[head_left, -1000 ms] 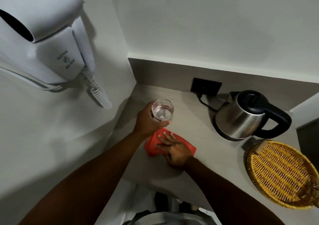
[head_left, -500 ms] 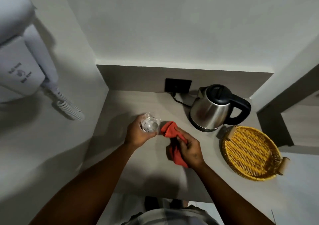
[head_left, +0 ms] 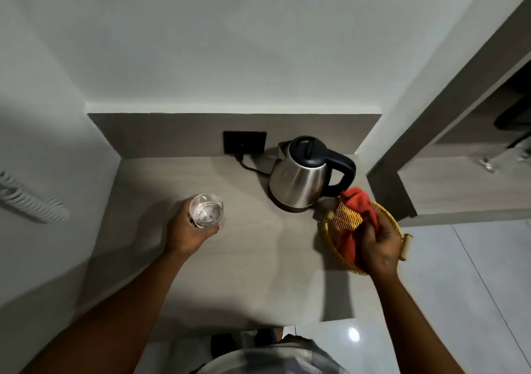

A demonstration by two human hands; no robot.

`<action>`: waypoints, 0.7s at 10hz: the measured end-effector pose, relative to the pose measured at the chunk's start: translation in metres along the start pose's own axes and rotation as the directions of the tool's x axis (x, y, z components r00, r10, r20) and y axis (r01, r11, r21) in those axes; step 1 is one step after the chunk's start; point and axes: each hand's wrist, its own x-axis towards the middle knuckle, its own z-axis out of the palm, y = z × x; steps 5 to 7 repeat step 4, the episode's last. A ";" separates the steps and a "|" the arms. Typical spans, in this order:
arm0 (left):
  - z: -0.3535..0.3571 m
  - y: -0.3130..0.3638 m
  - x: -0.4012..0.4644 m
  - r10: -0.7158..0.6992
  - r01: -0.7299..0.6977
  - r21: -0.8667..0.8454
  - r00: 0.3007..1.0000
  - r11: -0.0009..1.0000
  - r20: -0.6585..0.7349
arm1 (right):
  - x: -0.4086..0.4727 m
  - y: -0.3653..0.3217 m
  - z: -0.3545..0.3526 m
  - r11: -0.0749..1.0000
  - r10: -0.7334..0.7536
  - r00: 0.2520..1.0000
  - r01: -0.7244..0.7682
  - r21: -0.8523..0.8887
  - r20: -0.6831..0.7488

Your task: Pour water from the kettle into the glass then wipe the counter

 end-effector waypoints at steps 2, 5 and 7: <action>-0.004 0.009 -0.002 -0.010 0.010 0.049 1.000 0.999 0.008 | 0.029 0.037 0.016 0.920 0.081 0.960 0.031 -0.390 0.268; -0.008 0.017 -0.001 -0.006 0.003 0.097 1.000 0.995 0.025 | 0.024 0.036 0.020 0.843 0.143 0.923 0.075 -0.533 0.356; -0.008 0.017 -0.001 -0.006 0.003 0.097 1.000 0.995 0.025 | 0.024 0.036 0.020 0.843 0.143 0.923 0.075 -0.533 0.356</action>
